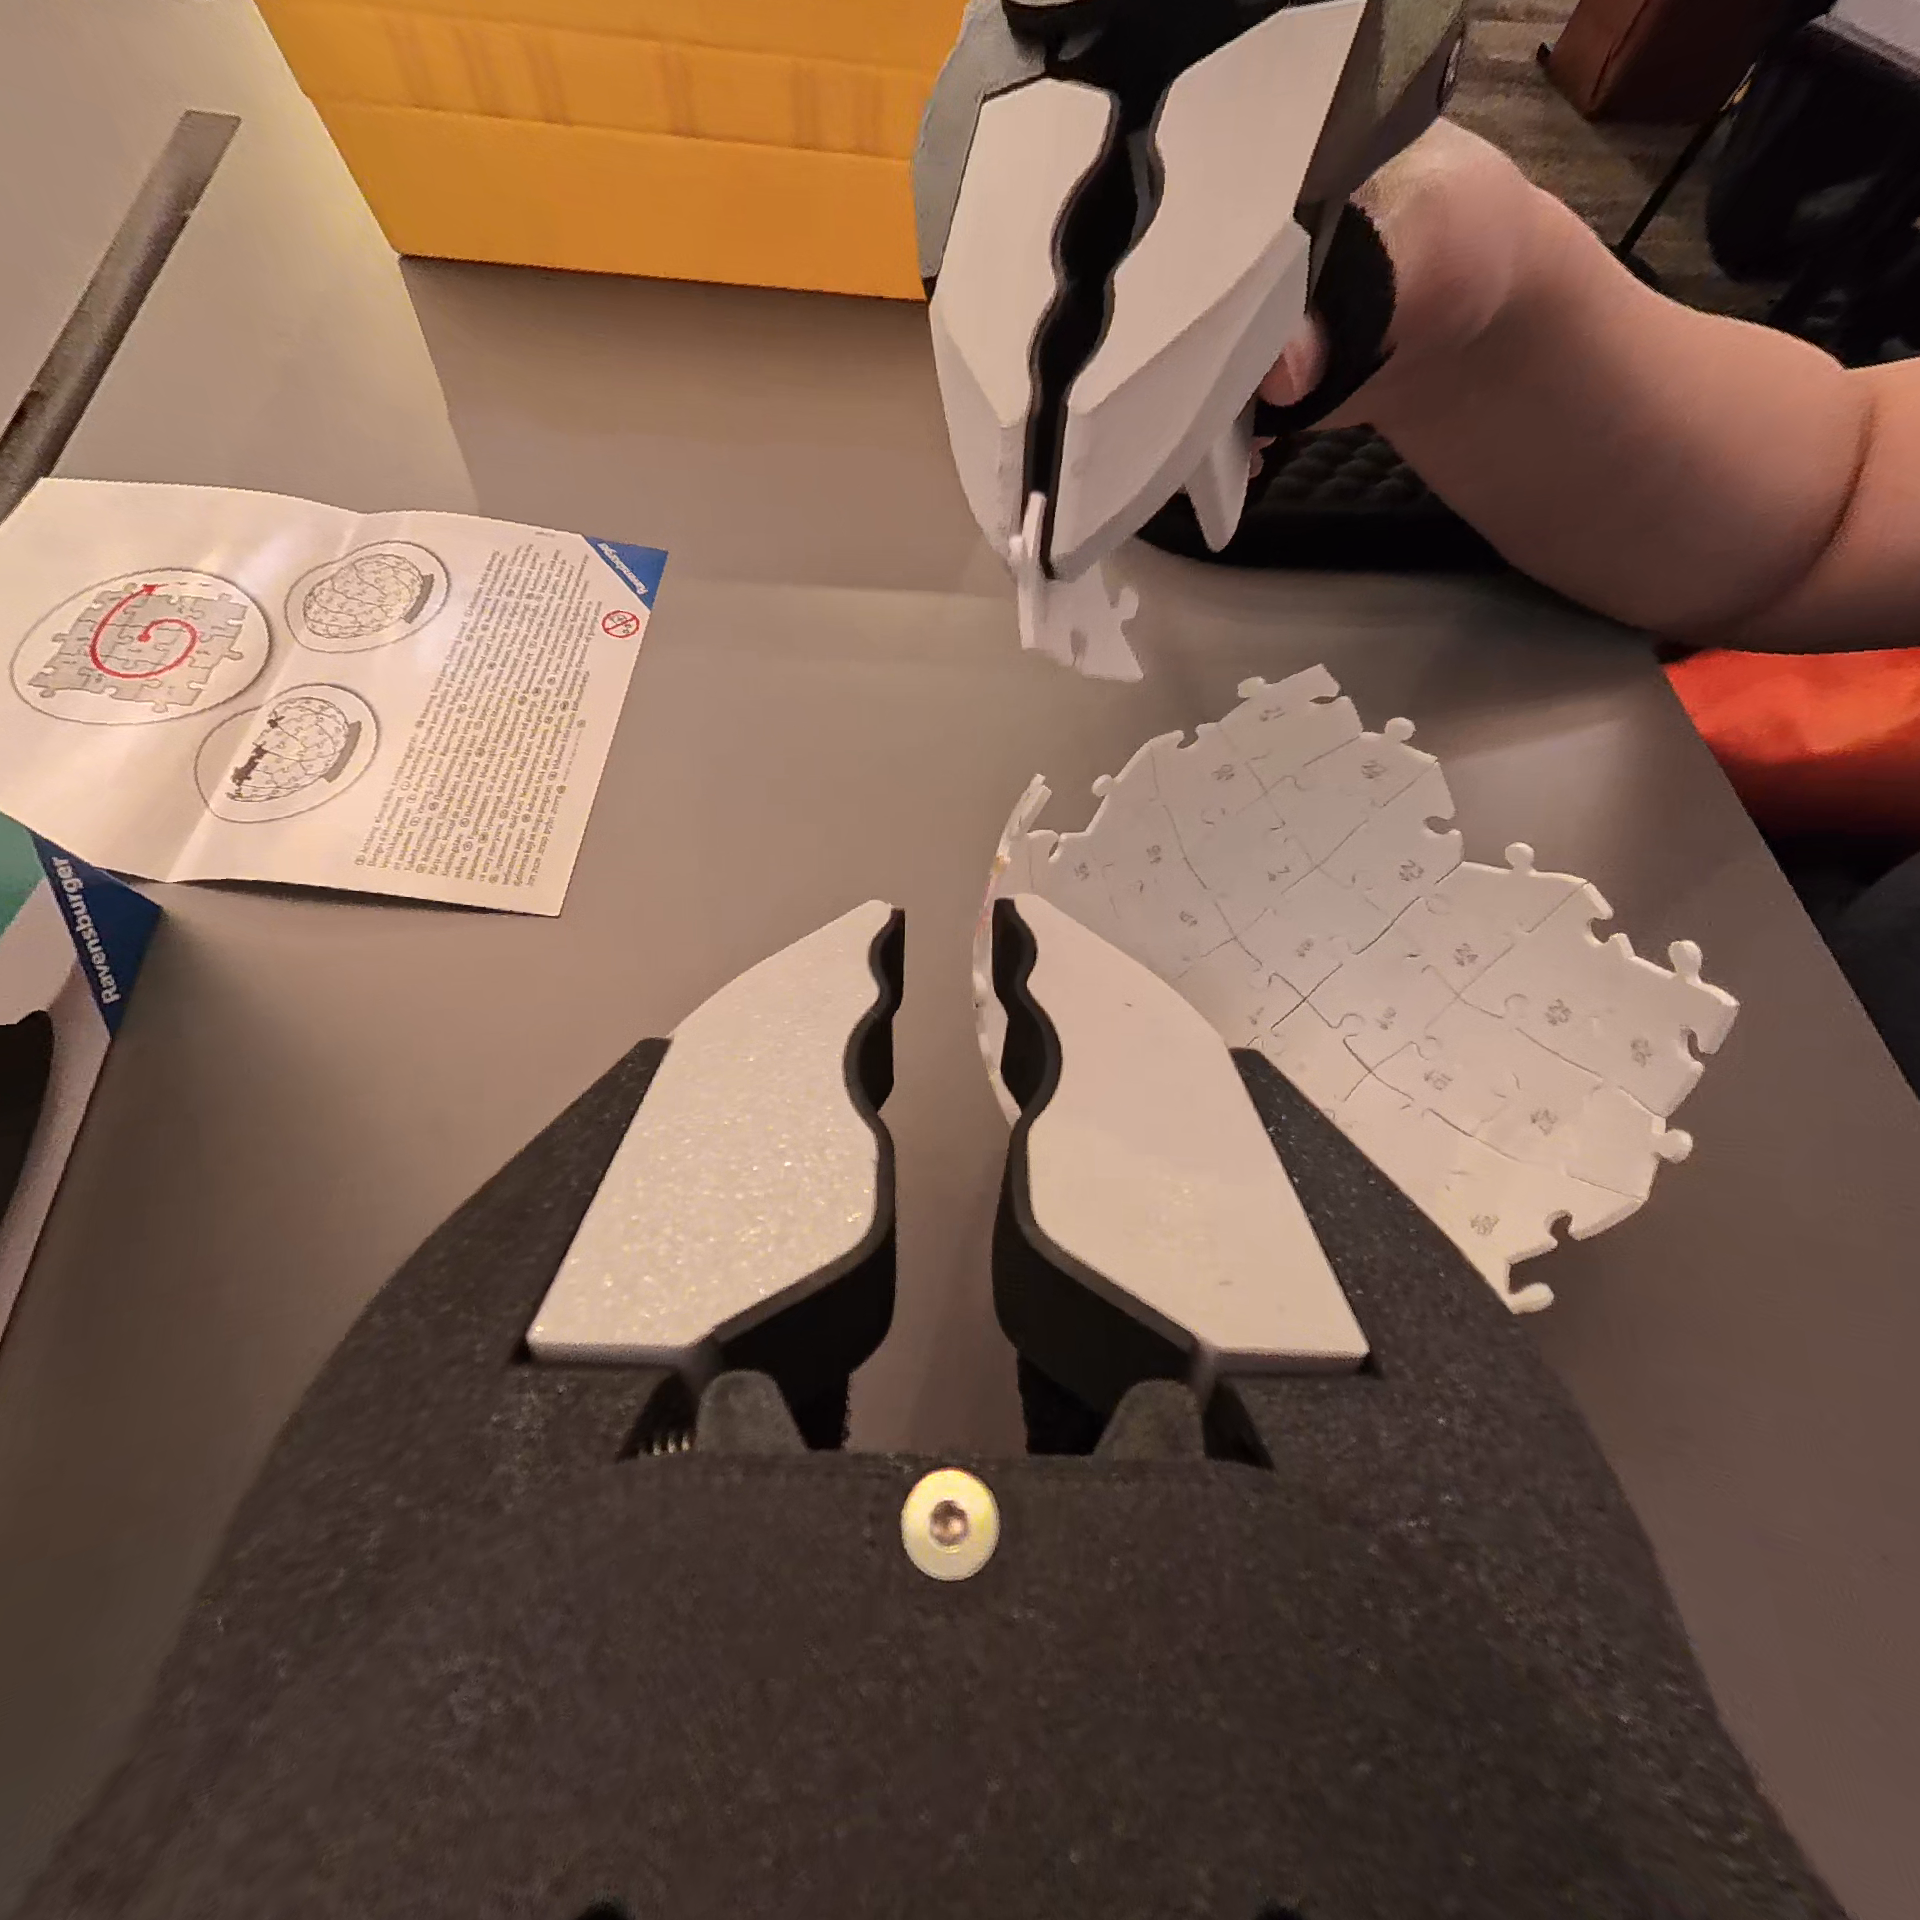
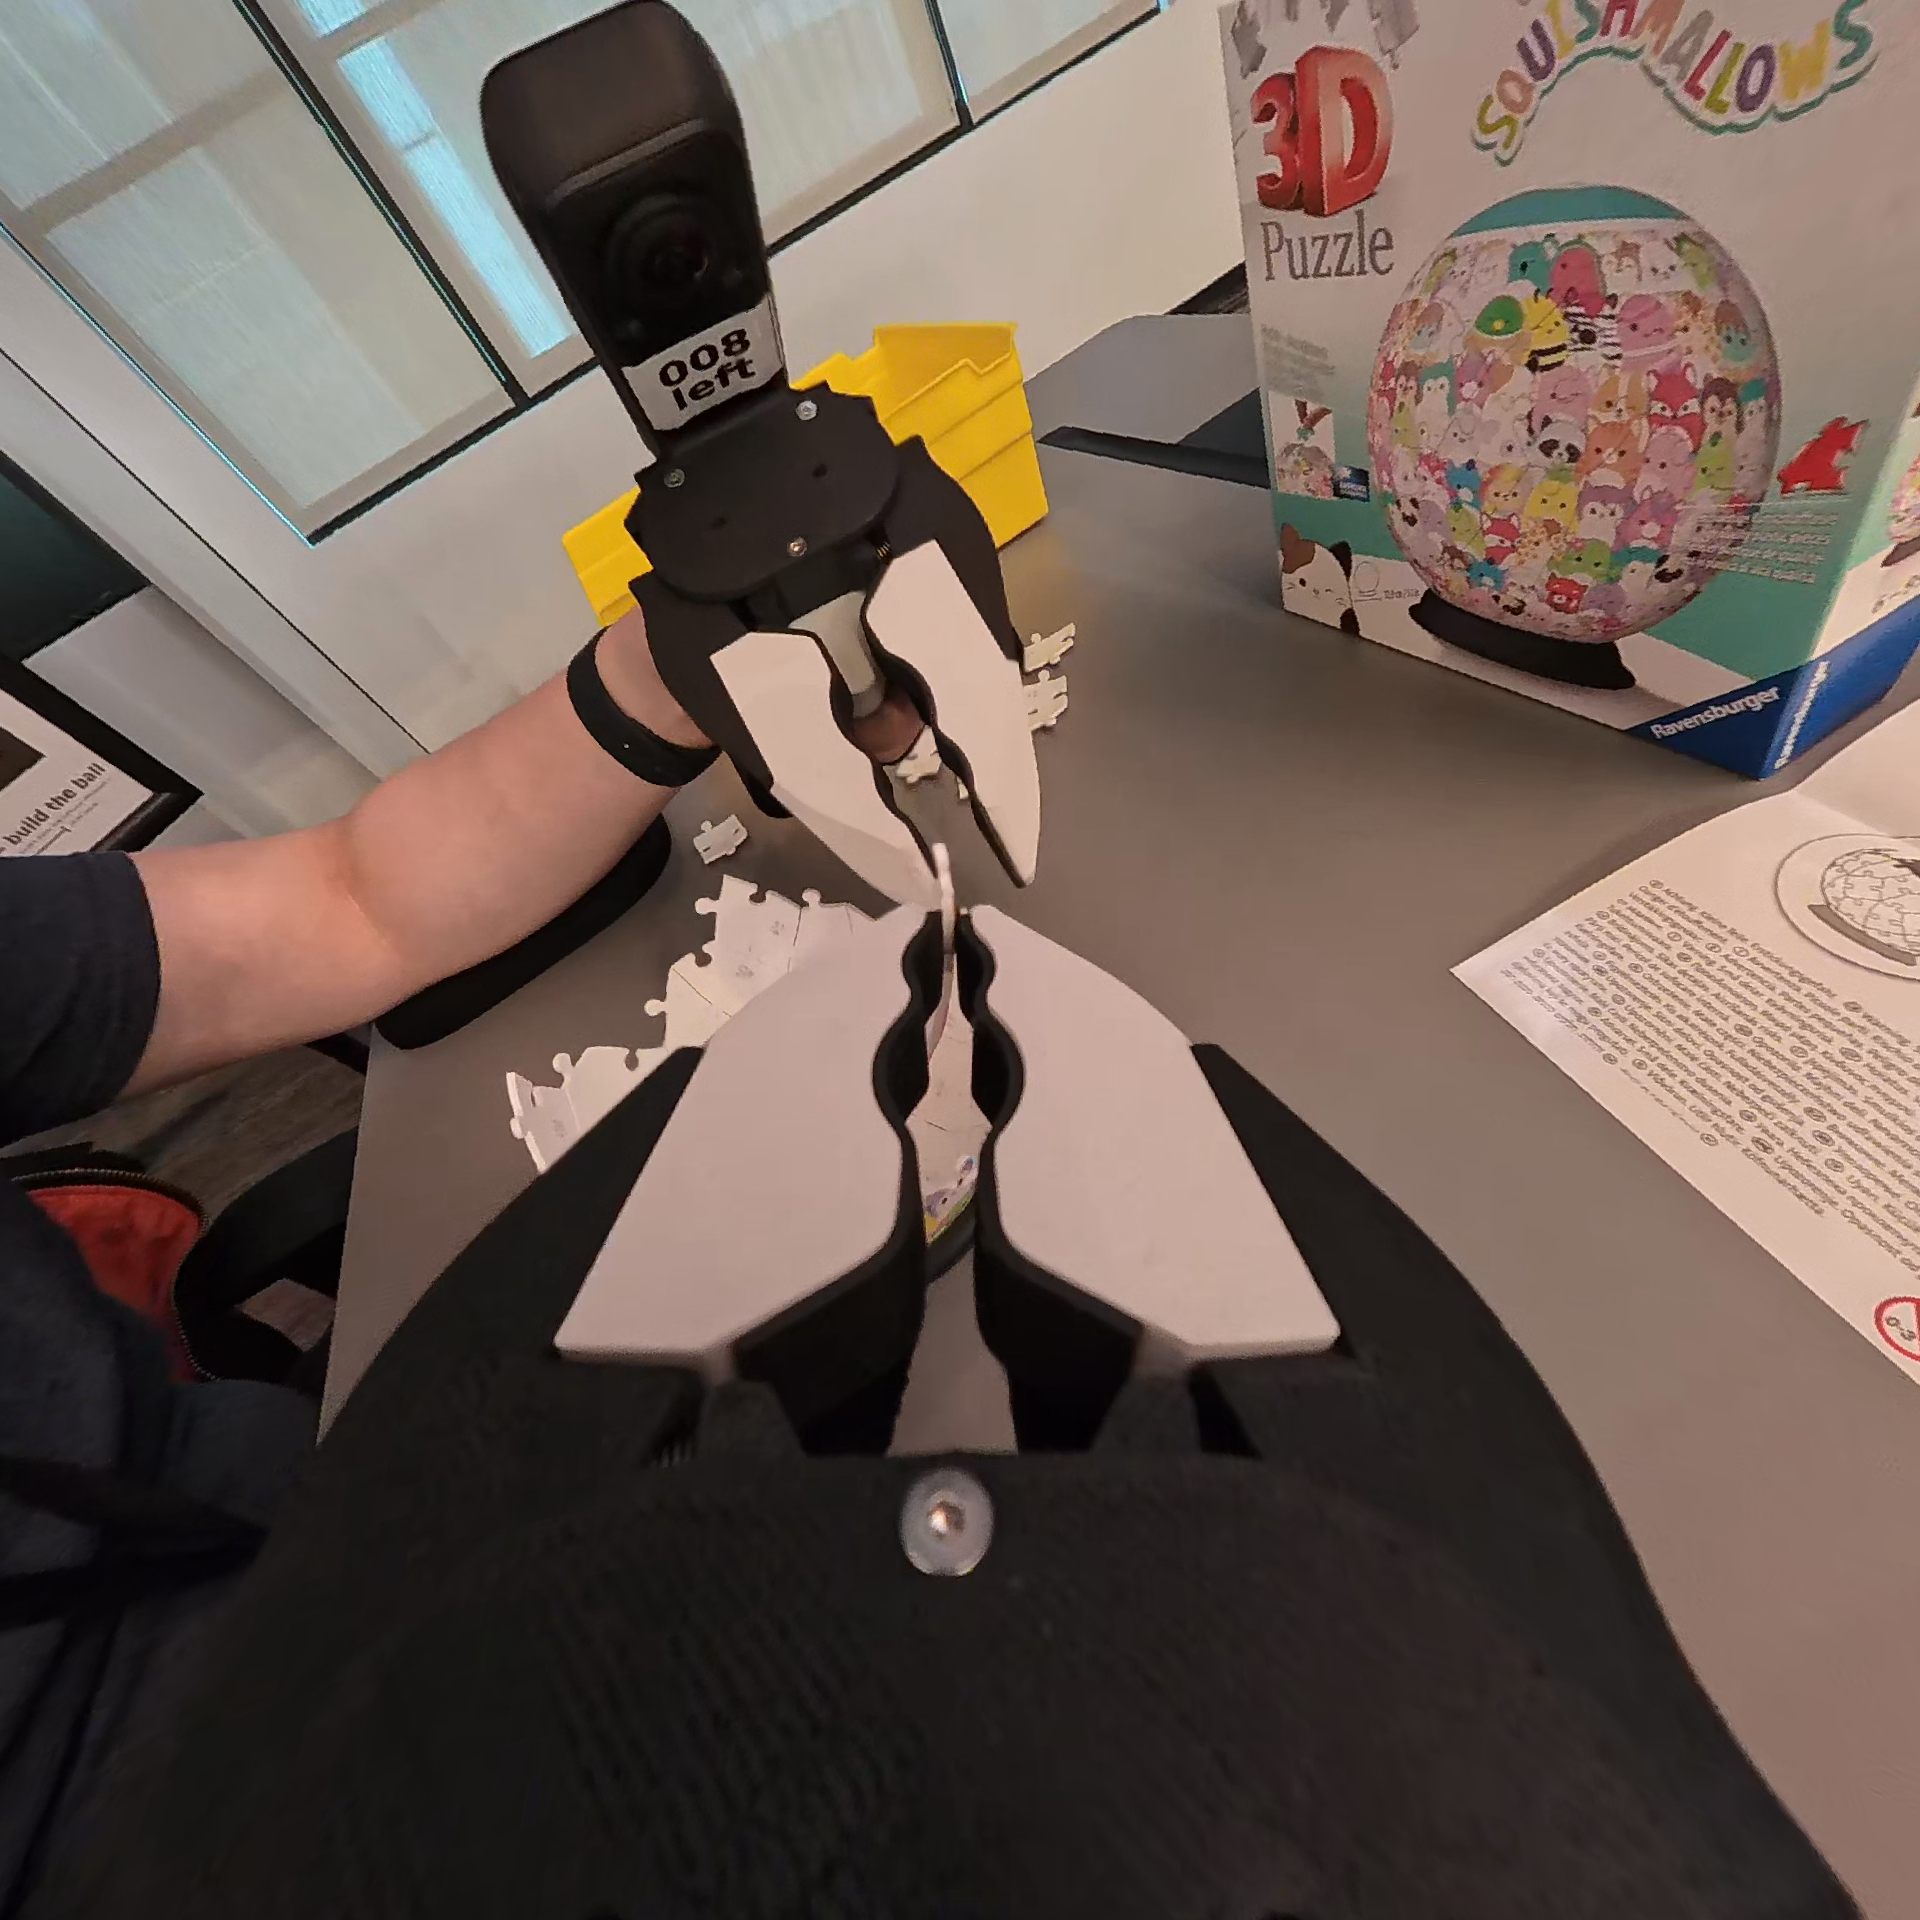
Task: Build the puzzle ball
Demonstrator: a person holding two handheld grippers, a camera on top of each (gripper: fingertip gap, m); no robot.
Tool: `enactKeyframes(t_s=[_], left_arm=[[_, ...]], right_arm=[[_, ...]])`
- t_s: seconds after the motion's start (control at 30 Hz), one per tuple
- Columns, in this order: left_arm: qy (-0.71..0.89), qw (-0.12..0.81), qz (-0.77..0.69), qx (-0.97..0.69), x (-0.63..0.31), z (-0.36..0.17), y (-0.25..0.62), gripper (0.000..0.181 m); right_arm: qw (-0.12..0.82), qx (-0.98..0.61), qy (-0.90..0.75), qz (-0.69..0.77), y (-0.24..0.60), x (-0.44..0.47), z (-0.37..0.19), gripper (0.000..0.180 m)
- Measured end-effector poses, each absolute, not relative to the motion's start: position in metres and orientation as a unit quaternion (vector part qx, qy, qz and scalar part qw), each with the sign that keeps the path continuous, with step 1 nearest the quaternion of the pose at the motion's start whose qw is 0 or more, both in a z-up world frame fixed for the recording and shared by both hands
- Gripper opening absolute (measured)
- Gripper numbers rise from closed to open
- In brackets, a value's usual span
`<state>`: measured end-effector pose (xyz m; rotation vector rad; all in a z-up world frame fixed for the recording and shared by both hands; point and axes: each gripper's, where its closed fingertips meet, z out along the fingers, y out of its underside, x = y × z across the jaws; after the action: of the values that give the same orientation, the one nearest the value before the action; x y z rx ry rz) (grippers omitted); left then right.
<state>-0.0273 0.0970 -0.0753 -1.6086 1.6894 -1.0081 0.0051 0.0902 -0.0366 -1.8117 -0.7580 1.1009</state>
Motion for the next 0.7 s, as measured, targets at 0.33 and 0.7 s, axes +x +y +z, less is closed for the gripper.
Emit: enactKeyframes(t_s=[0.33,0.7], left_arm=[[0.630,0.291,-0.389,-0.606,-0.0256,-0.0779,0.0965,0.014],[0.629,0.293,-0.395,-0.602,-0.0264,-0.0756,0.0957,0.016]], right_arm=[[0.429,-0.728,-0.313,0.433,0.0874,0.0017,-0.0383,0.003],[0.445,-0.720,-0.312,0.432,0.0870,0.0012,-0.0361,0.003]])
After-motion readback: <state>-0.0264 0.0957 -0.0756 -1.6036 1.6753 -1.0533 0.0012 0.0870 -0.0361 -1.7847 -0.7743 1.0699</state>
